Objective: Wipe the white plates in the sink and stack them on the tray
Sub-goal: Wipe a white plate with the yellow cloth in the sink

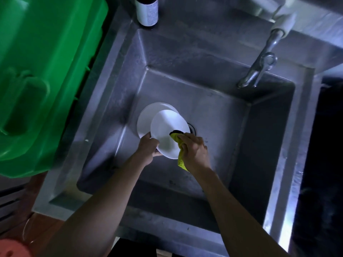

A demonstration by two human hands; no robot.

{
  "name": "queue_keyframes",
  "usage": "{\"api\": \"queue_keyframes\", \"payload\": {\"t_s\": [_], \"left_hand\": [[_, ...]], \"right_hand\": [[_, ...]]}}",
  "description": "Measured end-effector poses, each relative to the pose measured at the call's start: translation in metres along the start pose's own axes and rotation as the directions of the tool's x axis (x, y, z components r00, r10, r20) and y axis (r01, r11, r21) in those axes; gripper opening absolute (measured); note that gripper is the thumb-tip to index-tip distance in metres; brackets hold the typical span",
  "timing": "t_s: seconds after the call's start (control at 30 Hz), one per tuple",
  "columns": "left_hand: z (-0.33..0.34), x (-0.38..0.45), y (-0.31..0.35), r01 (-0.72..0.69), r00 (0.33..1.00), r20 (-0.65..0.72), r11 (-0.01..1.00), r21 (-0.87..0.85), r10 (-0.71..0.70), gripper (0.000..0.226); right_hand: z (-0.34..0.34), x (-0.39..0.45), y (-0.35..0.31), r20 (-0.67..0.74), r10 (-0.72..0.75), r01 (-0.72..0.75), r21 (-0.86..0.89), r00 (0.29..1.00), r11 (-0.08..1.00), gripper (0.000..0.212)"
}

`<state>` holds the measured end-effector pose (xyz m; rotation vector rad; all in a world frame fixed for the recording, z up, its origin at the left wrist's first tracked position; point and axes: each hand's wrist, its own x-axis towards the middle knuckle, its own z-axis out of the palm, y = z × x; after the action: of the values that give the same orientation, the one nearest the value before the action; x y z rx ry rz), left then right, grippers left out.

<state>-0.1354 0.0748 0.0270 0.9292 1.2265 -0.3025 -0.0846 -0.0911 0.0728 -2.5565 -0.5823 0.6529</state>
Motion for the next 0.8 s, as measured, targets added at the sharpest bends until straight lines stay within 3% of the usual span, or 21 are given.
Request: {"api": "queue_keyframes", "payload": {"t_s": [0.23, 0.4, 0.6, 0.8], "left_hand": [[0.006, -0.043, 0.005, -0.018, 0.989, 0.145, 1.0, 0.002, 0.018, 0.06], [0.02, -0.09, 0.014, -0.082, 0.959, 0.274, 0.997, 0.01, 0.076, 0.053], [0.037, -0.134, 0.028, -0.212, 0.929, 0.331, 0.971, 0.111, 0.165, 0.057], [0.047, -0.165, 0.038, -0.282, 0.892, 0.399, 0.951, 0.13, 0.21, 0.053]], "right_hand": [[-0.035, -0.032, -0.01, -0.086, 0.023, -0.024, -0.011, 0.996, 1.0, 0.058], [-0.075, -0.053, -0.024, -0.134, -0.048, 0.049, 0.008, 0.99, 0.999, 0.05], [-0.115, -0.067, -0.038, -0.11, -0.102, 0.098, -0.038, 0.989, 0.994, 0.042], [-0.141, -0.081, -0.036, -0.169, -0.201, 0.209, 0.03, 0.965, 0.978, 0.038]]}}
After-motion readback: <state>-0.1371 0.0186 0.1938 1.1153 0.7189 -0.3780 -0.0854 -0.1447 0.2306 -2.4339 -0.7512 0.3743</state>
